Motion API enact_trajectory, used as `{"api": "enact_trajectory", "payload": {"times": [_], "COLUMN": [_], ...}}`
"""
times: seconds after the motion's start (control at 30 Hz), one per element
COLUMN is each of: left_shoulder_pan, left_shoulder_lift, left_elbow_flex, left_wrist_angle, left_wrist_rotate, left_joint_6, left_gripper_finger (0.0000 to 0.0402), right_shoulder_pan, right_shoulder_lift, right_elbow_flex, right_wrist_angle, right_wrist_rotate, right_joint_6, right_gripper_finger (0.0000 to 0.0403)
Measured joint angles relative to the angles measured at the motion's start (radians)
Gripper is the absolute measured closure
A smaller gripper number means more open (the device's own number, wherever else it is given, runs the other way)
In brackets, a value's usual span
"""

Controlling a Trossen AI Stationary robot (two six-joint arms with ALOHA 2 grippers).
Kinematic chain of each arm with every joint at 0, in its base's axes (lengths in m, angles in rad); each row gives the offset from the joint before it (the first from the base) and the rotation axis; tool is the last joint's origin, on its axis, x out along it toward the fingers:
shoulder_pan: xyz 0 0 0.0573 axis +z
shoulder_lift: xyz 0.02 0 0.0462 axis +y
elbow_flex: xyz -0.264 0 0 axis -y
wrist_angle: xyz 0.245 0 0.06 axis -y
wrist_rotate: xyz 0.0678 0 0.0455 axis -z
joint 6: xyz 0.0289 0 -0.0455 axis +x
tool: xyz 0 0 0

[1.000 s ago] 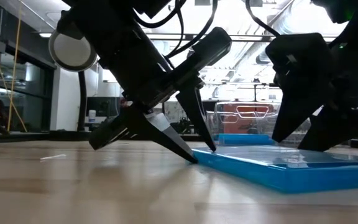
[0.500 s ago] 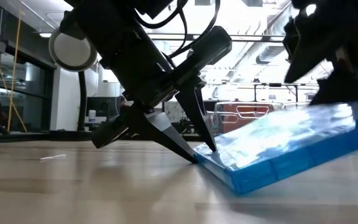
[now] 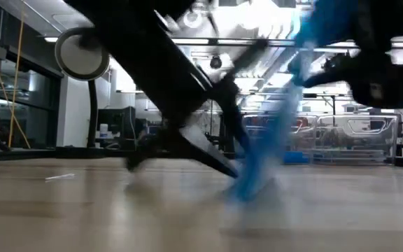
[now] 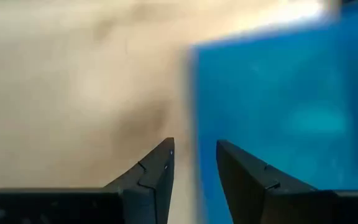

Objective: Pick & place jewel cases by type
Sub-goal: Put the blue CD case into the left transparent bin

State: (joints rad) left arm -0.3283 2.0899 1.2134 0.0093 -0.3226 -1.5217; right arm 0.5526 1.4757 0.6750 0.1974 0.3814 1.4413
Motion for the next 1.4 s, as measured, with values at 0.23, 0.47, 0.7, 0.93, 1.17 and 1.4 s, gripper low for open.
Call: {"api": "enact_trajectory", "payload": {"times": [0.23, 0.47, 0.7, 0.93, 1.17, 1.4], "left_shoulder_pan": [0.017, 0.024, 0.024, 0.036, 0.098, 0.176], "left_shoulder_lift": [0.009, 0.009, 0.008, 0.008, -0.013, -0.084], "left_elbow_flex": [0.000, 0.002, 0.002, 0.003, 0.003, -0.001], "left_wrist_angle": [0.096, 0.090, 0.083, 0.071, 0.068, -0.010], "left_wrist_rotate": [-0.024, 0.002, 0.001, 0.002, 0.114, 0.196], "left_joint_6": [0.064, 0.076, 0.076, 0.092, 0.287, 0.597], "left_gripper_finger": [0.0285, 0.0285, 0.0285, 0.0285, 0.0285, 0.0285], "right_shoulder_pan": [-0.019, -0.037, -0.036, -0.013, -0.009, -0.011], "right_shoulder_lift": [0.001, -0.001, -0.002, 0.006, 0.004, 0.003], "right_elbow_flex": [0.004, 0.004, 0.003, -0.006, -0.005, -0.003], "right_wrist_angle": [0.020, -0.020, -0.064, -0.225, -0.289, -0.276], "right_wrist_rotate": [-0.020, -0.028, -0.062, -0.062, -0.018, 0.009], "right_joint_6": [-0.010, 0.029, 0.060, 0.124, 0.154, 0.138], "right_gripper_finger": [0.0209, 0.0248, 0.0279, 0.0297, 0.0337, 0.0396]}}
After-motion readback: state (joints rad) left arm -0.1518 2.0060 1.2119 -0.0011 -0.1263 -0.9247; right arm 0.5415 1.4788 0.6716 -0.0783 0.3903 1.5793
